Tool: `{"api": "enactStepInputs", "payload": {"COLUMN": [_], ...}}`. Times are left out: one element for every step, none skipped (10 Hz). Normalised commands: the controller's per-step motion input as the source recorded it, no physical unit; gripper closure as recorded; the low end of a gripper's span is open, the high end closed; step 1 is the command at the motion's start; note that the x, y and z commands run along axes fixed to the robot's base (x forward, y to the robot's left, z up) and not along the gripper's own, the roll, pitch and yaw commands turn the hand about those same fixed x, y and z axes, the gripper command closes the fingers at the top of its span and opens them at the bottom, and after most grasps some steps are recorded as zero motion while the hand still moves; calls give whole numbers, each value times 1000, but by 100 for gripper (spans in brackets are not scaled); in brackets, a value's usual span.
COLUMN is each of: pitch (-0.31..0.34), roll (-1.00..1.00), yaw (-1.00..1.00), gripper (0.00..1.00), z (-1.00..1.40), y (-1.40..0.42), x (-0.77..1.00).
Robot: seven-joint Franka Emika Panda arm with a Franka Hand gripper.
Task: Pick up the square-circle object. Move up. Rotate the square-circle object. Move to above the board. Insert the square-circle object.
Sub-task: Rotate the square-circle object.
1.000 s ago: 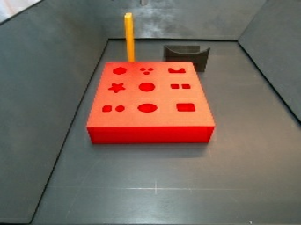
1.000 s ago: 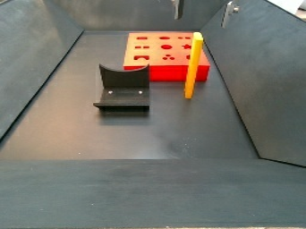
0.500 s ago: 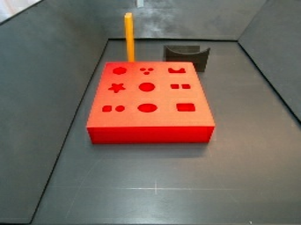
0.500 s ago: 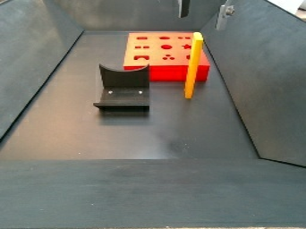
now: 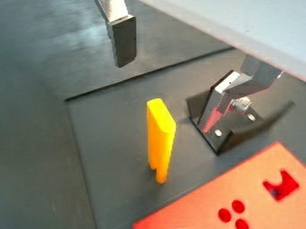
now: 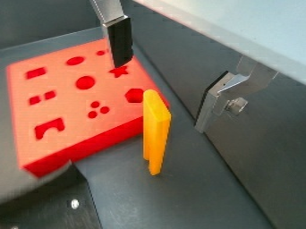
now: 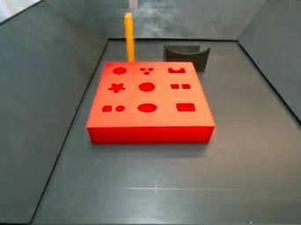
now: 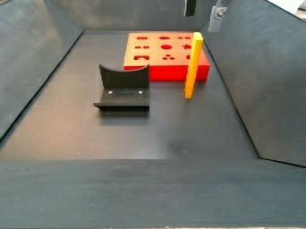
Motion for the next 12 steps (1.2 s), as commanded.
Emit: {"api": "enactStepInputs", "payload": {"pitch": [35,46,46,45,44,43,36,-3,-23,-42,-50,-56], "roll": [3,4,3,3,3,3,3,-1,-10,-23,-29,-42], "yaw": [-1000,-1000,-692,-470,-354,-176,-136,-87,-67,-55,-51,-44], "gripper": [0,0,0,0,0,0,0,0,0,0,0,0], "z": [-28,-28,-26,-24,-23,-1000,-1000,-1000,-973,-769,-665,-459], "y": [25,25,25,25,25,0,0,1,1,6,6,8], "x": [37,37,37,38,38,0,5,25,21,10,10,10]}}
